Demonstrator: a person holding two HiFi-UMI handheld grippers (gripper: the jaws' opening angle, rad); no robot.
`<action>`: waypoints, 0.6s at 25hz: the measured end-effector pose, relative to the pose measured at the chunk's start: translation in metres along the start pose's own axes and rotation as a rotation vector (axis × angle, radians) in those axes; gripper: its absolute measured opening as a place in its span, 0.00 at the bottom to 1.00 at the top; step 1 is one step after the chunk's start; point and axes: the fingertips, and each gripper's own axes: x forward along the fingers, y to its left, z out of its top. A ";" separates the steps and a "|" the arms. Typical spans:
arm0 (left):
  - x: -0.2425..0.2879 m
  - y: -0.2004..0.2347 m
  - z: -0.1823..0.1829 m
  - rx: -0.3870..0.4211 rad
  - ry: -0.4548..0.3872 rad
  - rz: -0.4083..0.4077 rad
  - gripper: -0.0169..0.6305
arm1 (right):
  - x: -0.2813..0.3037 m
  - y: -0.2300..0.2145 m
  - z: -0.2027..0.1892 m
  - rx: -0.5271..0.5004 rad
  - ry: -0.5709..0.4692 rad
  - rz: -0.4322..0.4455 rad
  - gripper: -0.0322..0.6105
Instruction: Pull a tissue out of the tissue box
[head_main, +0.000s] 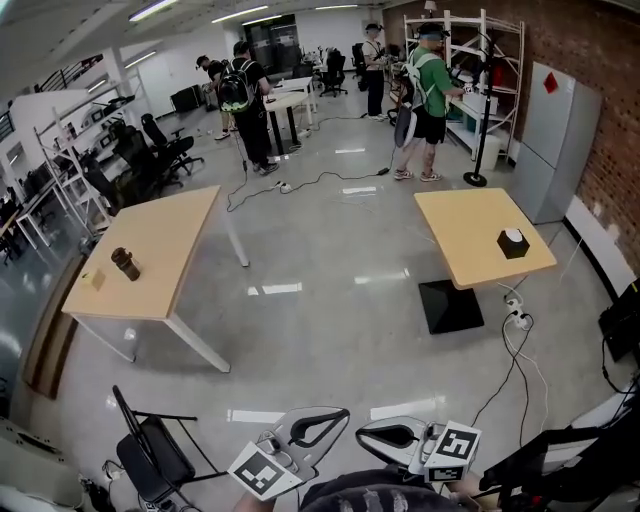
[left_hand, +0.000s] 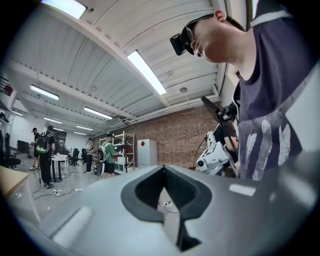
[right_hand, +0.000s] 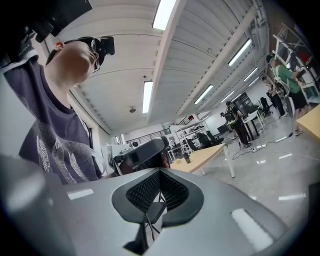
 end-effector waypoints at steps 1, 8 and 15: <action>0.012 0.001 0.002 0.011 0.001 -0.007 0.03 | -0.007 -0.008 0.005 -0.001 -0.007 -0.004 0.05; 0.094 -0.009 0.009 0.031 0.083 -0.081 0.03 | -0.068 -0.050 0.031 0.034 -0.075 -0.052 0.05; 0.171 -0.022 0.017 0.131 0.131 -0.023 0.03 | -0.129 -0.088 0.056 0.171 -0.130 0.126 0.05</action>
